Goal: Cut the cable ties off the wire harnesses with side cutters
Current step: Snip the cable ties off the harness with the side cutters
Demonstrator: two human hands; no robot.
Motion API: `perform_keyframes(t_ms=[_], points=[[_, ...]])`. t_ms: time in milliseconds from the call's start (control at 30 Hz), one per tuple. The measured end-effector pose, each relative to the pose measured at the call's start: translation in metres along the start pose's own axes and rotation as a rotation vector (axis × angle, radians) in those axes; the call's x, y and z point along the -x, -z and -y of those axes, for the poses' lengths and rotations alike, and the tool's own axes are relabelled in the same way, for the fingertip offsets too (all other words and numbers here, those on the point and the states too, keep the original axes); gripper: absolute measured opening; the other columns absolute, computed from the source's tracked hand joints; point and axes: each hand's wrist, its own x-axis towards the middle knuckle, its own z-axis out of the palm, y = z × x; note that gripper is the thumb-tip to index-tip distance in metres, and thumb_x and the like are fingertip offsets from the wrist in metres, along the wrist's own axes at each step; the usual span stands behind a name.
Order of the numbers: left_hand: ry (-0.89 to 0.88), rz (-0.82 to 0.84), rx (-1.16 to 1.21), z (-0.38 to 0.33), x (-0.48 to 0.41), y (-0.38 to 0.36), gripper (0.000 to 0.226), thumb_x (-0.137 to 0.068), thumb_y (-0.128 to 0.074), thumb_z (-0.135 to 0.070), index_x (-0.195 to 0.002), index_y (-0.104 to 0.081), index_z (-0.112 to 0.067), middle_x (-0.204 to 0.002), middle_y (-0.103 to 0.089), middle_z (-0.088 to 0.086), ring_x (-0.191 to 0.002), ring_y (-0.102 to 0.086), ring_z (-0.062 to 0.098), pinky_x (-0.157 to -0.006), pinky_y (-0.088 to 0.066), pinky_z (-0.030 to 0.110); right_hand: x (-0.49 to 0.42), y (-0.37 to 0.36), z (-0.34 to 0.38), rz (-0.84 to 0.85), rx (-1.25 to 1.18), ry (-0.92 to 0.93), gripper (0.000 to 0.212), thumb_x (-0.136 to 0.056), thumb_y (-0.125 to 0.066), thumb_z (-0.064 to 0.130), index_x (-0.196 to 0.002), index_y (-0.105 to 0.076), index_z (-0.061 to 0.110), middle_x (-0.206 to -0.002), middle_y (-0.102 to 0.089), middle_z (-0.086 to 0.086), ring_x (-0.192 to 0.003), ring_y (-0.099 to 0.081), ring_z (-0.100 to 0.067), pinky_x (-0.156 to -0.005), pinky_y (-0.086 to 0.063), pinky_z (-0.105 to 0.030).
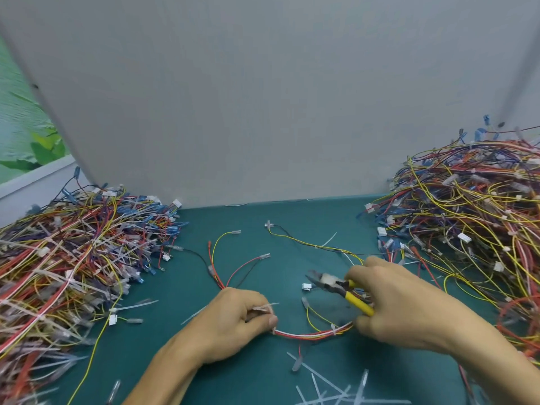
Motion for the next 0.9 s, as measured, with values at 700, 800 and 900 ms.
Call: perform_keyframes(t_ms=[700, 800, 900], points=[[0.086, 0.017, 0.145, -0.006, 0.000, 0.005, 0.021, -0.093, -0.059, -0.021, -0.074, -0.059, -0.029, -0.054, -0.053, -0.018, -0.053, -0.043, -0.001, -0.055, -0.031, 0.012, 0.006, -0.030, 0.046, -0.003, 0.258, 0.080, 0.025, -0.083, -0.050, 0.038, -0.100, -0.060, 0.022, -0.098, -0.043, 0.004, -0.096, -0.056, -0.029, -0.067, -0.034, -0.031], [0.083, 0.016, 0.139, -0.007, 0.000, 0.005, 0.020, -0.093, -0.058, -0.021, -0.074, -0.059, -0.028, -0.054, -0.052, -0.019, -0.053, -0.041, 0.000, -0.055, -0.031, 0.012, 0.006, -0.031, 0.047, 0.004, 0.264, 0.074, 0.023, -0.084, -0.049, 0.038, -0.097, -0.059, 0.022, -0.091, -0.034, 0.005, -0.094, -0.056, -0.029, -0.065, -0.033, -0.032], [0.078, 0.014, 0.127, -0.008, 0.000, 0.005, 0.020, -0.094, -0.058, -0.020, -0.074, -0.058, -0.027, -0.052, -0.051, -0.020, -0.052, -0.041, 0.000, -0.054, -0.030, 0.011, 0.006, -0.032, 0.048, 0.016, 0.275, 0.076, 0.021, -0.085, -0.048, 0.038, -0.095, -0.058, 0.022, -0.091, -0.032, 0.004, -0.094, -0.054, -0.029, -0.064, -0.031, -0.033]])
